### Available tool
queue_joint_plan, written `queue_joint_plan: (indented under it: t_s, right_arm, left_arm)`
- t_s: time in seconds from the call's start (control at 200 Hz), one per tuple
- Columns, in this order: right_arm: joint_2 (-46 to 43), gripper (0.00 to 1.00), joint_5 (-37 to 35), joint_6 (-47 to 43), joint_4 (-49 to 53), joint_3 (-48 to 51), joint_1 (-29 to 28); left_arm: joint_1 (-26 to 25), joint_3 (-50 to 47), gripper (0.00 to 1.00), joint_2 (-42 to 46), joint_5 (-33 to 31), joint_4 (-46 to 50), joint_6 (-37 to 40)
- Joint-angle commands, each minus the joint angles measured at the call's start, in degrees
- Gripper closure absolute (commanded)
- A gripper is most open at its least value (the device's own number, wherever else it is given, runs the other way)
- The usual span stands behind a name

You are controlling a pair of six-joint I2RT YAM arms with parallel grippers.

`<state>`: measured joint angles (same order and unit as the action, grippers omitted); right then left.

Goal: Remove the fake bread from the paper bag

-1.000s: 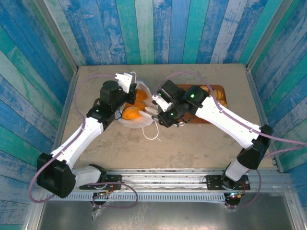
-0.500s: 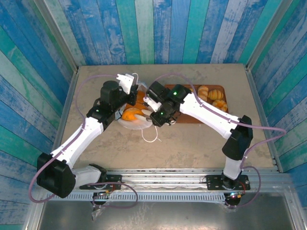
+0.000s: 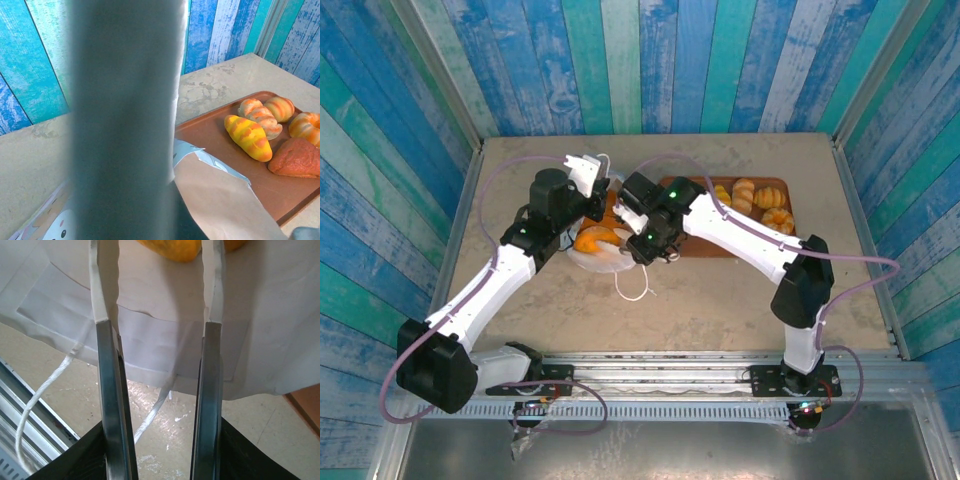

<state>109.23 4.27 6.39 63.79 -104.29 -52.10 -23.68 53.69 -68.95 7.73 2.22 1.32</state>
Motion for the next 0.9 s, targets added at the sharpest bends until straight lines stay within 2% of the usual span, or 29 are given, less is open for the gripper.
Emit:
queue_joint_plan:
  t_s: [0.0, 0.15, 0.346, 0.691, 0.892]
  right_arm:
    - [0.96, 0.48, 0.85, -0.71, -0.24, -2.71, -0.37]
    - [2.02, 0.48, 2.21, -0.95, -0.10, -3.79, -0.32]
    - [0.75, 0.51, 10.58, -1.81, 0.08, -3.55, -0.60]
    - [-2.44, 0.52, 16.98, -1.38, -0.29, -1.87, -1.01]
    - [-2.53, 0.53, 12.43, -0.99, -0.12, -2.01, -1.12]
  left_arm:
    - [-0.14, 2.11, 1.00, -1.08, 1.28, -1.78, -0.01]
    - [-0.14, 2.12, 1.00, -1.27, 1.51, -1.83, -0.27]
    - [-0.14, 2.29, 1.00, -1.69, 0.02, -1.95, -0.70]
    - [-0.18, 2.51, 1.00, -2.67, -1.21, -2.16, -1.55]
    - [-0.14, 2.91, 1.00, -4.31, -0.70, -1.78, -1.67]
